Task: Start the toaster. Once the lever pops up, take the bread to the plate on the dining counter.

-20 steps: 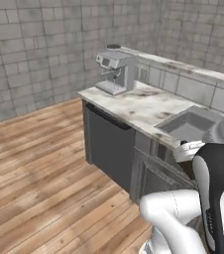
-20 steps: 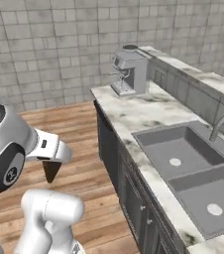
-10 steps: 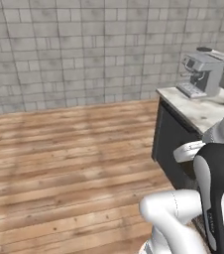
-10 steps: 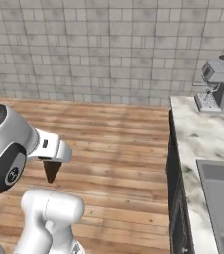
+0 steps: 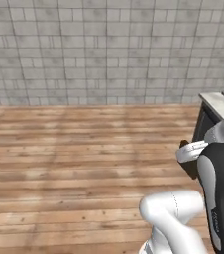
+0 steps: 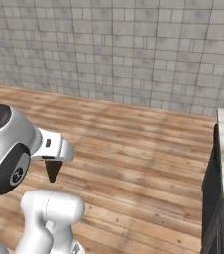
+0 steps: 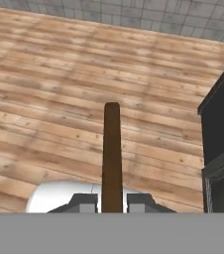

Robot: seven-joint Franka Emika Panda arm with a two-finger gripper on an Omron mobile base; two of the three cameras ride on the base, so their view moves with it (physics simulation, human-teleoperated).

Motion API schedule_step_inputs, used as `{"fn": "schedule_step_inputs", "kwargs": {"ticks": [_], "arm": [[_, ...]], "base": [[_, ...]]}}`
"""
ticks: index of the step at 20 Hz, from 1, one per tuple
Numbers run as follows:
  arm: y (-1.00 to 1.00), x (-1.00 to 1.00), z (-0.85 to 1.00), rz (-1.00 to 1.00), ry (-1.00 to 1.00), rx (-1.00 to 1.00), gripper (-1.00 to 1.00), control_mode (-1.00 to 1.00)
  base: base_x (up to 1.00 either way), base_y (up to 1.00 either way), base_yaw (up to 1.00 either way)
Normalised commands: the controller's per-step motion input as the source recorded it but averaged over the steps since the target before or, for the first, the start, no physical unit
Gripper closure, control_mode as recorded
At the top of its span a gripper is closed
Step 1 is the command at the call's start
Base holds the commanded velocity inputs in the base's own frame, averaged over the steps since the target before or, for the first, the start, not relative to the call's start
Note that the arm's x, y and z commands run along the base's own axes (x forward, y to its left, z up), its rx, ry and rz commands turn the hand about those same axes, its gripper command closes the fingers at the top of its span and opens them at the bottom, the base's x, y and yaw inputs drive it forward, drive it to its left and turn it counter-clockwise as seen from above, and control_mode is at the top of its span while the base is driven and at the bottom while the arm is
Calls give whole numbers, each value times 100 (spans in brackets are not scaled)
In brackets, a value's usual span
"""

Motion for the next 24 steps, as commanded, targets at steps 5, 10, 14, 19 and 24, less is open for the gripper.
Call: {"fn": "schedule_step_inputs", "kwargs": {"ticks": [5, 10, 14, 19, 24], "arm": [[0, 0, 0, 0, 0, 0, 100, 100], [0, 0, 0, 0, 0, 0, 100, 100], [0, 0, 0, 0, 0, 0, 100, 100], [0, 0, 0, 0, 0, 0, 100, 100], [0, 0, 0, 0, 0, 0, 100, 100]], "base": [[92, 60, -18], [100, 23, -28], [100, 0, -31], [100, 0, -34], [100, 0, -32]]}}
